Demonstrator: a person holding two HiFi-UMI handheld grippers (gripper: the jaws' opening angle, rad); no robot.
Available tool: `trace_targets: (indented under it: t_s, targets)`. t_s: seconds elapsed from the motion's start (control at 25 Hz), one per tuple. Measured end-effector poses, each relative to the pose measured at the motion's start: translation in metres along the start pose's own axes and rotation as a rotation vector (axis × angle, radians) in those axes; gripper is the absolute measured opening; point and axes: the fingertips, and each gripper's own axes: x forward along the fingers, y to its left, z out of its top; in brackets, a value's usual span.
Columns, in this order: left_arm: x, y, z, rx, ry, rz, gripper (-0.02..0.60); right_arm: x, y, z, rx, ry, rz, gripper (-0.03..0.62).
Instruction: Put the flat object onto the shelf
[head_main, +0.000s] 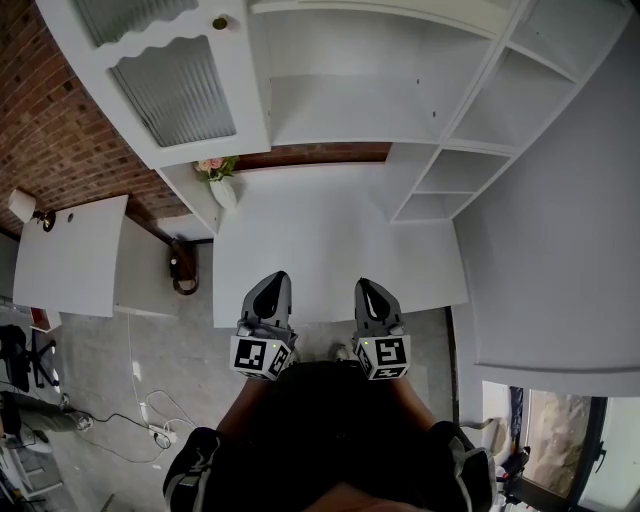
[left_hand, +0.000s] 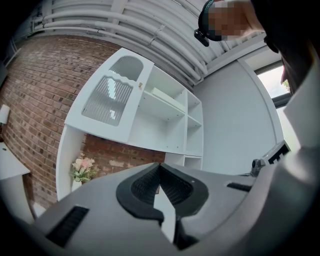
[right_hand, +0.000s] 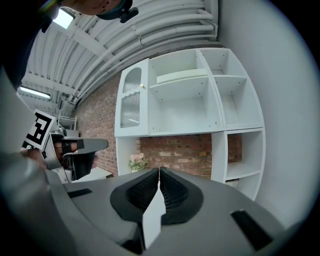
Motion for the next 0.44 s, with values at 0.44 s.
trace_targets:
  t_s: [0.44]
  targets:
    - [-0.0035,-0.0032,0.0,-0.006,0.005,0.001,0.009,-0.0047,0.0033,-0.0008,-0.008,-0.007,-0.001,0.032]
